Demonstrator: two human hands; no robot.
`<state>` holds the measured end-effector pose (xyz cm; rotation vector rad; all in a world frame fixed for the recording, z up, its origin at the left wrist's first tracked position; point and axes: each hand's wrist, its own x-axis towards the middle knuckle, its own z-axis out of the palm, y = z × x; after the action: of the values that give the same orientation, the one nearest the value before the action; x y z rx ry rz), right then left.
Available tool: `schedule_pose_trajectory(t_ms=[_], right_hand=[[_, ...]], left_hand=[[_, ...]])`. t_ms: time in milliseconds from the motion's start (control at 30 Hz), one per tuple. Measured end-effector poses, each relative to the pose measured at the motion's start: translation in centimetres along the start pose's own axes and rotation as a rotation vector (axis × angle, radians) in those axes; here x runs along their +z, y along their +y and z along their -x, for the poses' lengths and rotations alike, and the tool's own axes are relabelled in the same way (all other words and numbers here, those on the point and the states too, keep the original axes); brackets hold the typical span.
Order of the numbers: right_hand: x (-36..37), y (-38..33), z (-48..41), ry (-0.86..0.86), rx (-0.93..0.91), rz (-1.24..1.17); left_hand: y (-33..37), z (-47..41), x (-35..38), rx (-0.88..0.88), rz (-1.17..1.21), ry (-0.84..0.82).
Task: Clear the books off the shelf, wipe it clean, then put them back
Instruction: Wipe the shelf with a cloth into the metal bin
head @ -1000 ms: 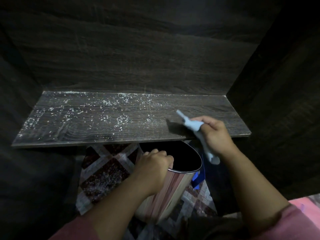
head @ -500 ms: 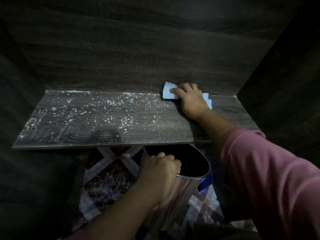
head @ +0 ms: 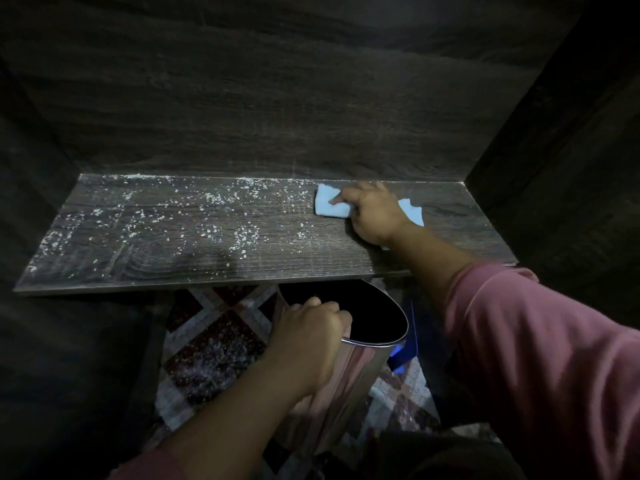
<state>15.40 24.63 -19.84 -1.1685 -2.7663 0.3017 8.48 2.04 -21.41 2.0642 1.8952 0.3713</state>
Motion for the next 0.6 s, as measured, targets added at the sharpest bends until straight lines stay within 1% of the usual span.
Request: schedule_pose_trajectory(t_ms=[133,300,467,600], right_hand=[[0.0,-0.5,3.7,0.010,-0.004,-0.048],[0.5,-1.3,7.6,-0.035,-0.012,-0.071],[0.5,-1.9,9.9,-0.046,-0.040,-0.105],[0.1,-2.2,10.8,-0.057,-0.008,-0.157]], left_hand=[[0.0,0.0,0.2,0.010,-0.022,0.003],[0.0,0.1,0.4,0.011,-0.033,0.006],[0.2,0.2,0.4,0.017,-0.033,-0.010],[0.2,0.3,0.5,0.018,-0.025,-0.007]])
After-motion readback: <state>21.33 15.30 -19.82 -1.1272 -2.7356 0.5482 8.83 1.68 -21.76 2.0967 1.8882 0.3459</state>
